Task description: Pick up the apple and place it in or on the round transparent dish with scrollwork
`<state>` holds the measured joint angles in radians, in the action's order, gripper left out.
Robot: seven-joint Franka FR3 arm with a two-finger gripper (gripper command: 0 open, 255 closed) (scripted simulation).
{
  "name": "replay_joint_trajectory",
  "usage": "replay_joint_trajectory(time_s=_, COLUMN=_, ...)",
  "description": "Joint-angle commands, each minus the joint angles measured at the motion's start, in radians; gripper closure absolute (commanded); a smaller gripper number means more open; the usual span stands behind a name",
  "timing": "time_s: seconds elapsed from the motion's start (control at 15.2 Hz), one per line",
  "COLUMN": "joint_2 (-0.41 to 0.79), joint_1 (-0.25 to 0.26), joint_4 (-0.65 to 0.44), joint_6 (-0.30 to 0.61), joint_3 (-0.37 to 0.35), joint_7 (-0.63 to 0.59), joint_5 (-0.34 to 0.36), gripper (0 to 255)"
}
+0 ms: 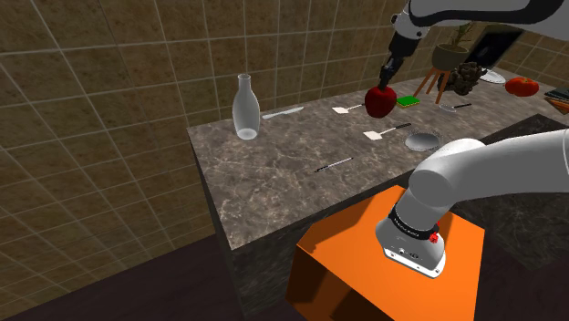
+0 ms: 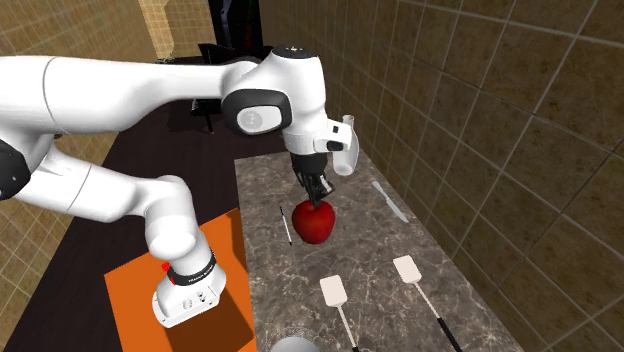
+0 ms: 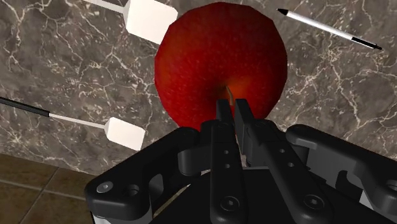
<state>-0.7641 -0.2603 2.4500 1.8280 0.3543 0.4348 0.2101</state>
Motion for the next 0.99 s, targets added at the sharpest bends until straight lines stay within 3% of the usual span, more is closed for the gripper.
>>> replay_joint_trajectory(time_s=0.0, joint_2=-0.018, joint_1=-0.02, joint_4=-0.011, joint_6=-0.024, joint_3=0.034, joint_7=0.045, joint_5=0.023, gripper=255)
replay_joint_trajectory(time_s=0.53, joint_2=-0.063, joint_1=-0.092, joint_4=-0.081, joint_6=-0.111, joint_3=0.179, joint_7=0.23, joint_5=0.115, gripper=255)
replay_joint_trajectory(time_s=0.92, joint_2=-0.049, joint_1=-0.118, joint_4=-0.179, joint_6=-0.162, joint_3=0.299, joint_7=0.374, joint_5=0.174, gripper=255)
